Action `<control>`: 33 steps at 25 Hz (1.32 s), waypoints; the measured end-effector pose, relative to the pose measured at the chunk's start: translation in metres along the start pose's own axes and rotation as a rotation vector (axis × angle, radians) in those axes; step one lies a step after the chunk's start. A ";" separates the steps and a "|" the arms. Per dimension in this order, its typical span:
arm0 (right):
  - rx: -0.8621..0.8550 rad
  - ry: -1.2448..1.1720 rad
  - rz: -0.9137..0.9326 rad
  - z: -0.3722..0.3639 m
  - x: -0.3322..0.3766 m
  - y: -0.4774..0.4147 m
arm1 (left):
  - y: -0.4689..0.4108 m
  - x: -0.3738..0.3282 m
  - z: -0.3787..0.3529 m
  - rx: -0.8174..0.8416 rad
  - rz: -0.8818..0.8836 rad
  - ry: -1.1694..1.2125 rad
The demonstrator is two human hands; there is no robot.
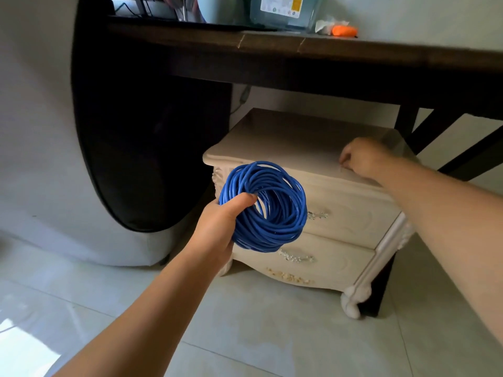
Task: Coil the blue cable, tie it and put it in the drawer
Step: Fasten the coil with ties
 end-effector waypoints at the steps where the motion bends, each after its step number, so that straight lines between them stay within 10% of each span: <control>1: -0.020 0.020 0.040 0.000 0.003 0.001 | 0.000 0.002 0.000 -0.004 0.015 0.007; 9: -0.309 -0.049 0.268 0.020 0.052 0.058 | 0.034 -0.002 0.014 0.035 0.106 0.069; 12: -0.455 -0.647 0.317 0.069 0.092 0.124 | 0.059 -0.009 0.030 0.030 0.137 0.083; 17: -0.198 -1.464 0.224 0.114 0.117 0.236 | 0.104 -0.013 0.056 -0.009 0.131 0.073; 26: 0.130 -1.107 0.066 0.080 0.124 0.321 | 0.186 0.000 0.080 0.034 0.092 -0.007; 33: 0.193 -1.420 0.132 0.046 0.145 0.367 | 0.219 0.005 0.078 0.171 0.067 -0.049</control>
Point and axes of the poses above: each hand's wrist, its own y-axis away from the middle knuckle, its own z-axis out of the back of the hand, x = y × z, the point moved 3 cm from there along -y, towards the middle knuckle, and after that the axes turned 6 degrees about -x, right-handed, at the moved point
